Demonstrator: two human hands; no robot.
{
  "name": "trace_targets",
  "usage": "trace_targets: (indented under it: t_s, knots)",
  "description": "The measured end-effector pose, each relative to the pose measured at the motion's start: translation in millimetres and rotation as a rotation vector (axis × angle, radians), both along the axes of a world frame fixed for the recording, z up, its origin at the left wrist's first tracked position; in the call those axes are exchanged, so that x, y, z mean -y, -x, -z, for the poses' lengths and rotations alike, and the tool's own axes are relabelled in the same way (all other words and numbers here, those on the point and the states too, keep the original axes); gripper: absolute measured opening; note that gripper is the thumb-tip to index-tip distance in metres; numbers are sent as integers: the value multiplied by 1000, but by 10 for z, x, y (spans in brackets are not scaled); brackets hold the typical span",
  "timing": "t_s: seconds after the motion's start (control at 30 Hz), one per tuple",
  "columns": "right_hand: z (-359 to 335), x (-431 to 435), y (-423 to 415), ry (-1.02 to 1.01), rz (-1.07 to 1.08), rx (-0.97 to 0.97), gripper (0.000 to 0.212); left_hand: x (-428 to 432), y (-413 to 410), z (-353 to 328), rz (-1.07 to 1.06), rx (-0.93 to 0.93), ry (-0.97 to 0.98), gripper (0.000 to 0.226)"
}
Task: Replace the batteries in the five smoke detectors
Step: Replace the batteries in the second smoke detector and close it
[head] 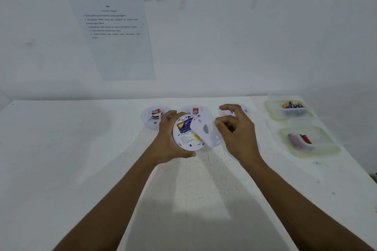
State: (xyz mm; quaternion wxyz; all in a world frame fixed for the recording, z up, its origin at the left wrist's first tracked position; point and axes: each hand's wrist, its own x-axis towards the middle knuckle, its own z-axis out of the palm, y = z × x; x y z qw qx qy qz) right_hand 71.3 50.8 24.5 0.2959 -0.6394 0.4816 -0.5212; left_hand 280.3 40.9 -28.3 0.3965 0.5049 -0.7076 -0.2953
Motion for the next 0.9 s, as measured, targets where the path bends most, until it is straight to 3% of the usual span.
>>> trace_targets:
  t_s: [0.23, 0.33, 0.5, 0.6, 0.7, 0.83, 0.9]
  knots:
    - [129, 79, -113, 137, -22, -243, 17, 0, 96, -99, 25, -10, 70, 106]
    - [204, 135, -121, 266, -2, -392, 16, 27, 70, -80, 34, 0, 18, 101]
    - [236, 162, -182, 267, -14, -432, 20, 22, 88, -26, 87, -55, -145, 102]
    - [203, 142, -233, 249, 21, -483, 32, 114, 22, 73, 19, -93, -284, 124]
    - [136, 134, -271, 184, 1, -547, 54, 46, 68, -70, 7, -11, -180, 111]
    - [40, 157, -277, 143, -66, -638, 59, 65, 88, -92, -6, -146, -172, 141]
    - [-15, 154, -293, 112, -100, -647, 61, 80, 73, -120, -6, -147, -228, 141]
